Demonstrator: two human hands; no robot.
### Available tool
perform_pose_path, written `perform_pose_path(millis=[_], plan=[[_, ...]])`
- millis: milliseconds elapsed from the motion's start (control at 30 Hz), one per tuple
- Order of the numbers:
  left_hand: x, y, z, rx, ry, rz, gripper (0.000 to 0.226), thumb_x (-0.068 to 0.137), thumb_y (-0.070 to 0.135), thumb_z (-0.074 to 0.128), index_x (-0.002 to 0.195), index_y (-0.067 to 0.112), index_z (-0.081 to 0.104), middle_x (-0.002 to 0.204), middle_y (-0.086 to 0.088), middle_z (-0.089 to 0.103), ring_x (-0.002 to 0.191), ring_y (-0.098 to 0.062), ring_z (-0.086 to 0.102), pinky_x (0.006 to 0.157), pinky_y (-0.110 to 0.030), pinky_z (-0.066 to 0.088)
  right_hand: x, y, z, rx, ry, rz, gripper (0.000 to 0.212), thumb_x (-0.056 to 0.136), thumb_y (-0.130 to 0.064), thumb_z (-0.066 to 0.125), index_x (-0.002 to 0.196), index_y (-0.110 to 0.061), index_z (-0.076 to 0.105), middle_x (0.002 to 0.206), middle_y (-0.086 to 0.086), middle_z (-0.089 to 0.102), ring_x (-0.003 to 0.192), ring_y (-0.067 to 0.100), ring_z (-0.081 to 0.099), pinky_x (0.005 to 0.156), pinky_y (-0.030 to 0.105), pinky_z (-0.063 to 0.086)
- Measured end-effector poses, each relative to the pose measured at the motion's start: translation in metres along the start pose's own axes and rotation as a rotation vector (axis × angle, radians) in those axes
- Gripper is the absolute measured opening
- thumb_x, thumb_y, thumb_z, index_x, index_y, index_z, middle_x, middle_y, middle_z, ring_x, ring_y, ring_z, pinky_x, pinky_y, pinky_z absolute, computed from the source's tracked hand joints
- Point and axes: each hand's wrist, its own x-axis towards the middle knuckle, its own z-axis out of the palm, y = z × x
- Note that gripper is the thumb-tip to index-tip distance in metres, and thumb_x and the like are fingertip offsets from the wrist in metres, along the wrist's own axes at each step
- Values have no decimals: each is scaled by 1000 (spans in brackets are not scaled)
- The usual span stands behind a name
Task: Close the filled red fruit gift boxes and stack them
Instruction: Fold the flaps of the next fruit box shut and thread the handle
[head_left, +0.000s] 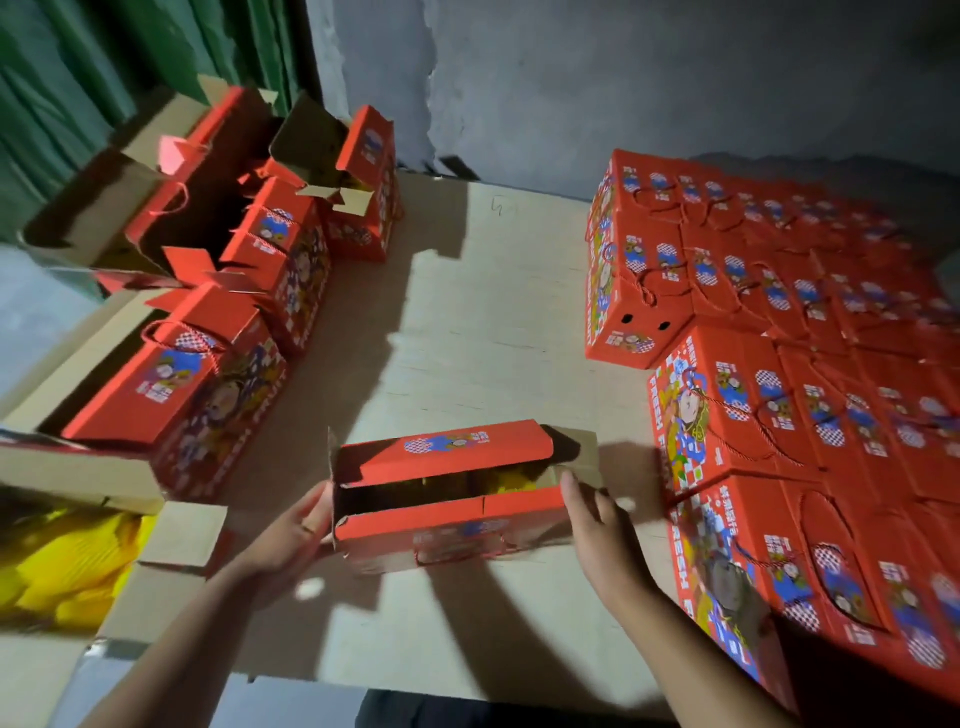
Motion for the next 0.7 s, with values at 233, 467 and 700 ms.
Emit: perform_pose_path(millis=[233, 467, 700], plan=[[1, 13, 9, -76, 118, 58, 38, 103, 58, 50, 126, 34, 69, 119, -1, 77, 104, -13, 73, 79, -36, 60, 19, 1, -13, -61, -253, 17, 27, 107, -44, 53, 102, -43, 80, 114, -17, 75, 122, 12, 65, 102, 31, 47], [-16, 33, 17, -52, 178, 238, 32, 105, 31, 59, 136, 31, 63, 123, 6, 74, 109, -10, 73, 77, -31, 64, 34, -29, -11, -202, -627, -153, 102, 79, -23, 80, 142, -78, 22, 102, 3, 75, 78, 11, 66, 72, 32, 52], [-13, 31, 6, 748, 154, 506, 60, 92, 14, 80, 145, 31, 60, 142, 6, 54, 124, -10, 61, 105, -27, 52, 54, -40, 18, -205, -430, -259, 121, 78, -13, 89, 147, -78, 13, 120, -11, 57, 79, 19, 70, 60, 33, 58]])
